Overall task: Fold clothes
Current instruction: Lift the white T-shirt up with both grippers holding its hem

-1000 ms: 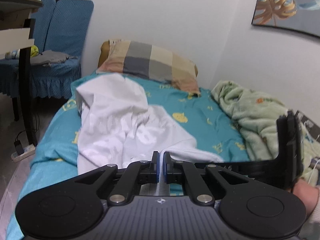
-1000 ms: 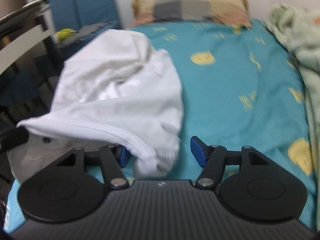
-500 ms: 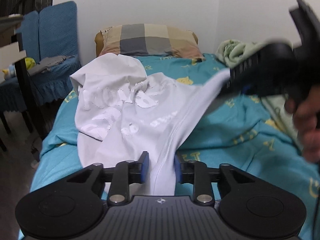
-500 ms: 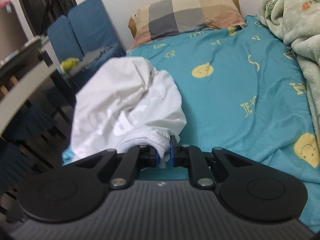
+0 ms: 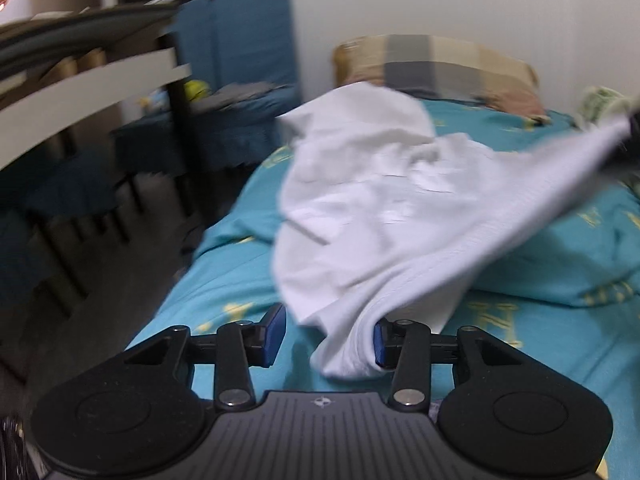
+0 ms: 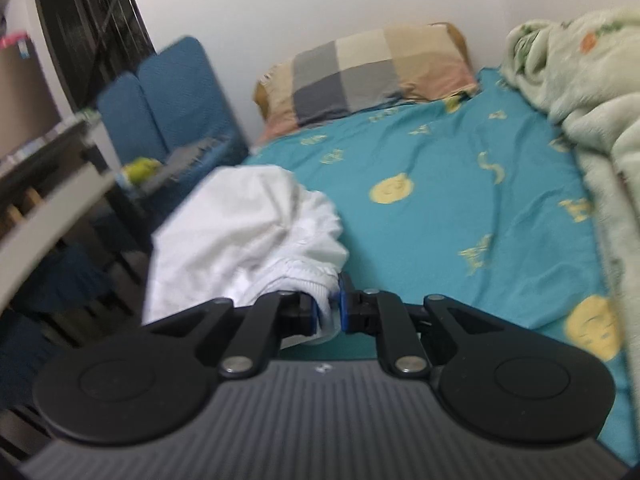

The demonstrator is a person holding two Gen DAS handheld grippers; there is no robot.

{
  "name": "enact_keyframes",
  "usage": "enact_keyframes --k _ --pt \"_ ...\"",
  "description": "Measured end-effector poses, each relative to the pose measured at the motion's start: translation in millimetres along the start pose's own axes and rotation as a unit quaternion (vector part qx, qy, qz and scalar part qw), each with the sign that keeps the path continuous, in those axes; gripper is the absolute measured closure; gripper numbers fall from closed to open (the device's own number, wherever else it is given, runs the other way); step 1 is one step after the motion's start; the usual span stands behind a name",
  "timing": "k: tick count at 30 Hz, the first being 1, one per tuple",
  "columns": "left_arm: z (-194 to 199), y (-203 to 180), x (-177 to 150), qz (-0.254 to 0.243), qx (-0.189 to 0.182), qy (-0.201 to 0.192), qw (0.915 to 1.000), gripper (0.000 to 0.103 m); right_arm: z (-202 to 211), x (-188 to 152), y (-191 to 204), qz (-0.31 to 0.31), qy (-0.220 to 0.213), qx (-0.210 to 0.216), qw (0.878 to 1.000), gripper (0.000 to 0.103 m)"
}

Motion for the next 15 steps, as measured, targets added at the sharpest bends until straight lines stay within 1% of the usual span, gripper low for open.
enact_keyframes --k 1,3,5,6,7,8,9,10,11,13,14,15 --pt "0 3 0 0.005 0.006 0.004 1.0000 0.059 -4 -5 -2 0.007 0.009 -0.006 1.000 0.090" --pt "-3 9 -4 0.021 0.010 0.027 0.9994 0.059 -14 -18 -7 0.017 0.038 -0.021 0.999 0.089" --pt "-6 15 -8 0.042 0.005 0.050 0.9979 0.065 -23 -31 -13 0.025 0.068 -0.037 0.997 0.083" --pt "-6 18 -10 0.052 0.000 0.057 0.9970 0.066 -26 -36 -16 0.022 0.081 -0.042 0.996 0.083" --pt "-5 20 -10 0.060 -0.003 0.056 0.9966 0.071 -28 -42 -20 0.015 0.093 -0.044 0.995 0.083" --pt "-3 21 -8 0.067 -0.007 0.053 0.9963 0.080 -29 -47 -24 0.007 0.104 -0.046 0.993 0.082" --pt "-1 22 -6 0.073 -0.013 0.050 0.9960 0.084 -31 -52 -27 0.000 0.116 -0.048 0.992 0.081" --pt "1 23 -4 0.080 -0.021 0.046 0.9955 0.088 -31 -54 -29 -0.006 0.118 -0.049 0.992 0.080" --pt "5 23 0 0.090 -0.032 0.038 0.9947 0.092 -27 -53 -29 -0.010 0.111 -0.050 0.993 0.085" --pt "13 25 8 0.108 -0.053 0.022 0.9924 0.095 -18 -43 -23 -0.005 0.085 -0.052 0.995 0.096" --pt "19 26 14 0.115 -0.063 0.011 0.9913 0.095 -13 -36 -19 0.001 0.071 -0.053 0.996 0.097" --pt "27 28 23 0.115 -0.069 -0.011 0.9910 0.095 -6 -28 -13 0.008 0.055 -0.053 0.997 0.097"
Point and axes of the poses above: each gripper's, at about its wrist camera, not at the fingertips, and z roughly against the way its jaws point, y to its left, x to its top, the point moved 5 cm from there along -z, roughly the way its jaws point, and after that the axes turned 3 degrees about z, right-handed, at the moved point
